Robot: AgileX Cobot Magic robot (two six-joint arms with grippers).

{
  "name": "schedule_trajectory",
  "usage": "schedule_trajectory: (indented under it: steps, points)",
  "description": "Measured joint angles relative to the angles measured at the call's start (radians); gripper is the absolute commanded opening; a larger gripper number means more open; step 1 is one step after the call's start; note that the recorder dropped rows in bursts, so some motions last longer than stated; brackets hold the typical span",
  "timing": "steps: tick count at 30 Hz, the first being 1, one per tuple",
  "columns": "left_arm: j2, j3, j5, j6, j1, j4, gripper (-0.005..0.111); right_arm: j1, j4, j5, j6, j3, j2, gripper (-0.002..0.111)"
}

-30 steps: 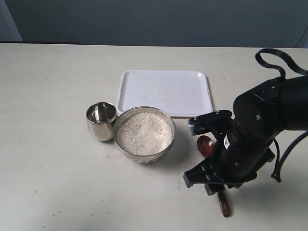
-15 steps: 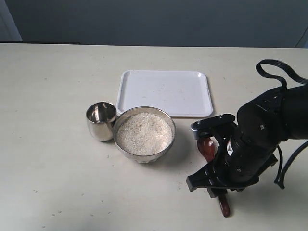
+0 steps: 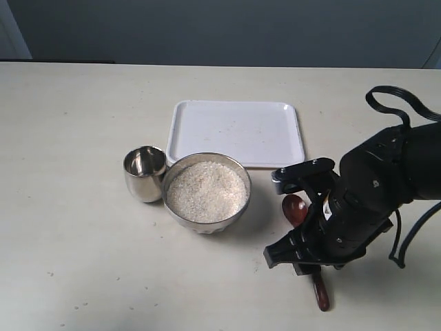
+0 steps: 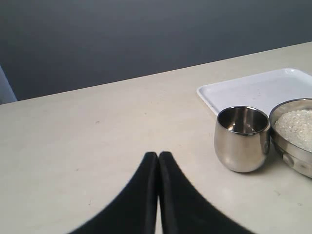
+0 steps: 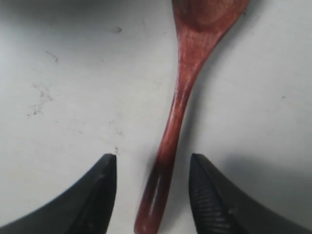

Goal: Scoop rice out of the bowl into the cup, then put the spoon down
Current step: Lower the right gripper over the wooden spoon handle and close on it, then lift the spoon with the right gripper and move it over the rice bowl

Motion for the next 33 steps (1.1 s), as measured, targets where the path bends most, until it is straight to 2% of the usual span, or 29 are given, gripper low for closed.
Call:
schedule_trajectory:
  steps: [10,12,14,20,26,33]
  points:
    - [0.000,0.000,0.000,0.000,0.000,0.000,0.001,0.000,0.001,-0.023,0.006,0.012,0.057,0.046]
    - [0.000,0.000,0.000,0.000,0.000,0.000,0.001,0.000,0.001,-0.023,0.008,0.012,0.067,0.043]
    - [0.000,0.000,0.000,0.000,0.000,0.000,0.001,0.000,0.001,-0.023,0.008,0.012,0.077,0.036]
    - [0.000,0.000,0.000,0.000,0.000,0.000,0.001,0.000,0.001,-0.017,0.010,0.008,0.087,-0.001]
    - [0.000,0.000,0.000,0.000,0.000,0.000,0.001,0.000,-0.001,0.023,-0.003,-0.001,0.089,-0.001]
    - [0.000,0.000,0.000,0.000,0.000,0.000,0.001,0.001,-0.058,0.365,-0.150,-0.091,0.012,-0.001]
